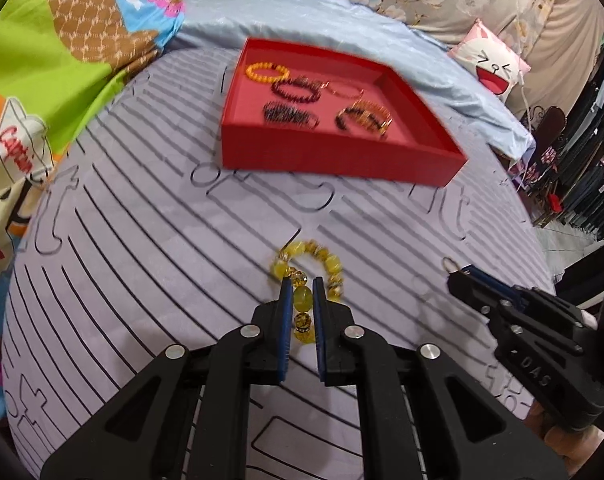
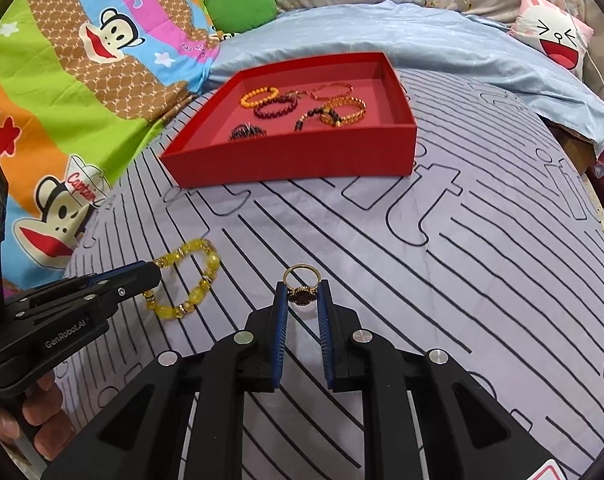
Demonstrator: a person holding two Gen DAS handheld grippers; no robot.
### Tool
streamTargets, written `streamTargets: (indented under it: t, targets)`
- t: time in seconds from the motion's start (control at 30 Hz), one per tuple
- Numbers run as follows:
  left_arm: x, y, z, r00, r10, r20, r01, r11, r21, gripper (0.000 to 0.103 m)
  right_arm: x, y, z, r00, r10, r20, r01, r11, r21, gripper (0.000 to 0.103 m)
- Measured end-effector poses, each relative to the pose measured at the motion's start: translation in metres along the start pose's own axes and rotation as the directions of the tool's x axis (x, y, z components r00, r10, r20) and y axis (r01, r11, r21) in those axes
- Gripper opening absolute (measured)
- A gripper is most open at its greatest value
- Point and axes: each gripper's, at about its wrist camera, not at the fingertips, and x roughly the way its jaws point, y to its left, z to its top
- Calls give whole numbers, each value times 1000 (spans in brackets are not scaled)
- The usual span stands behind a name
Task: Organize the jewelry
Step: 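Carry the yellow bracelet and gold ring with both tools over the red tray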
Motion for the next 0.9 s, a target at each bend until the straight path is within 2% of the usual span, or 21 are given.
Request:
streamTargets:
  t: [0.4, 0.7, 0.9]
  targets:
    - [-26, -35, 47, 996, -78, 50, 73, 994, 81, 10, -15, -6, 37, 998, 11, 54, -11, 1000, 9, 14]
    - [-32, -64, 118, 982, -141, 122, 125, 984, 128, 10, -16, -27, 83, 993, -9, 116, 5, 999, 31, 14]
    - [-13, -79, 166, 975, -169, 144, 151, 980, 132, 10, -6, -38, 113, 990, -21, 139, 16, 999, 41, 14]
